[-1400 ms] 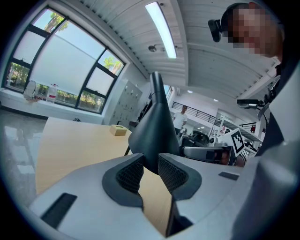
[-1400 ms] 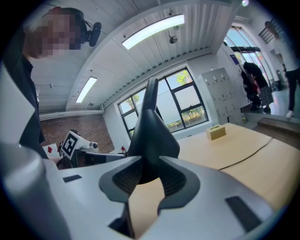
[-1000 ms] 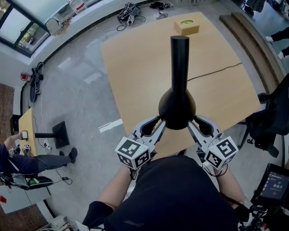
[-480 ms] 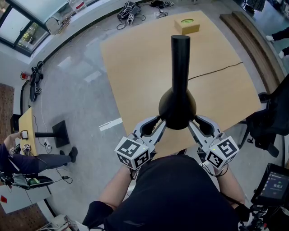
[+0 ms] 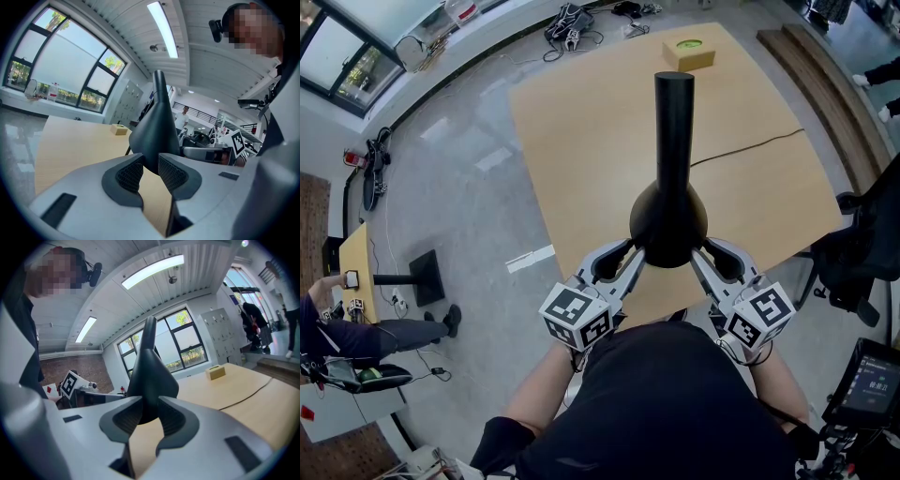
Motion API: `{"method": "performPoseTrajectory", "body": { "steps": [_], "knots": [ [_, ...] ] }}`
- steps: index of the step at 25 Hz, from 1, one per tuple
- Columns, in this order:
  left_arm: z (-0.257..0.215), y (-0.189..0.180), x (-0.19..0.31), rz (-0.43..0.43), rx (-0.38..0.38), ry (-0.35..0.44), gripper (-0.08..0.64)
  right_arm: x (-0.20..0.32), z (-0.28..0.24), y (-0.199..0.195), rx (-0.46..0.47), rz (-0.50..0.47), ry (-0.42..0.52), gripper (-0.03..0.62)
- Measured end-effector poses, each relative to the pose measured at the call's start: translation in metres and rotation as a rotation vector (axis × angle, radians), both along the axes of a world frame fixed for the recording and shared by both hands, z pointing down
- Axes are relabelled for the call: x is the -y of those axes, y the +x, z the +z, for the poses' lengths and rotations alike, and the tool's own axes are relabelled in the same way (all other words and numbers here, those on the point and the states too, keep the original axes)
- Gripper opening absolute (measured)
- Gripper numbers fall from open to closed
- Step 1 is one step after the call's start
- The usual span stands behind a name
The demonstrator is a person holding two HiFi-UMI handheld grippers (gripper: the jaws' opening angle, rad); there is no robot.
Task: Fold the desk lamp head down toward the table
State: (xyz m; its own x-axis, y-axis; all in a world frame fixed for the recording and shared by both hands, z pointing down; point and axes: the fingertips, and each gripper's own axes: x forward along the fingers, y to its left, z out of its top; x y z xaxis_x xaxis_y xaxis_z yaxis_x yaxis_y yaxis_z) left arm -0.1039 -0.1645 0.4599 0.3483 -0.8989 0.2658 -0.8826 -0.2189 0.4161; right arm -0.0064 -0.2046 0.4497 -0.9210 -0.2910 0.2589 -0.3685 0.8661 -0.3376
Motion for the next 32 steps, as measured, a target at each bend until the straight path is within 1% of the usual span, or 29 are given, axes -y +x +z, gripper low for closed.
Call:
{"method": "performPoseTrajectory", "body": {
  "steps": [5, 11, 15, 20, 27, 32],
  "knots": [
    [0.0, -0.004, 0.003, -0.005, 0.004, -0.003, 0.086, 0.003, 0.001, -0.004, -0.009, -0.003, 0.005, 0.109],
    [0.004, -0.003, 0.003, -0.014, 0.011, -0.016, 0.086, 0.004, 0.003, -0.004, -0.044, 0.003, 0.036, 0.104],
    [-0.001, -0.003, 0.003, -0.031, 0.02, 0.008, 0.086, 0.005, 0.005, 0.0, -0.016, 0.026, 0.0, 0.103],
    [-0.015, 0.0, -0.002, -0.046, -0.003, 0.049, 0.086, 0.004, -0.005, 0.009, 0.017, 0.056, 0.011, 0.103],
    [-0.038, 0.012, 0.003, -0.04, -0.029, 0.122, 0.086, 0.005, -0.029, 0.016, 0.058, 0.06, 0.096, 0.103],
    [-0.055, 0.026, 0.002, -0.016, 0.003, 0.166, 0.086, 0.001, -0.046, 0.024, 0.08, 0.067, 0.174, 0.103]
  ]
}}
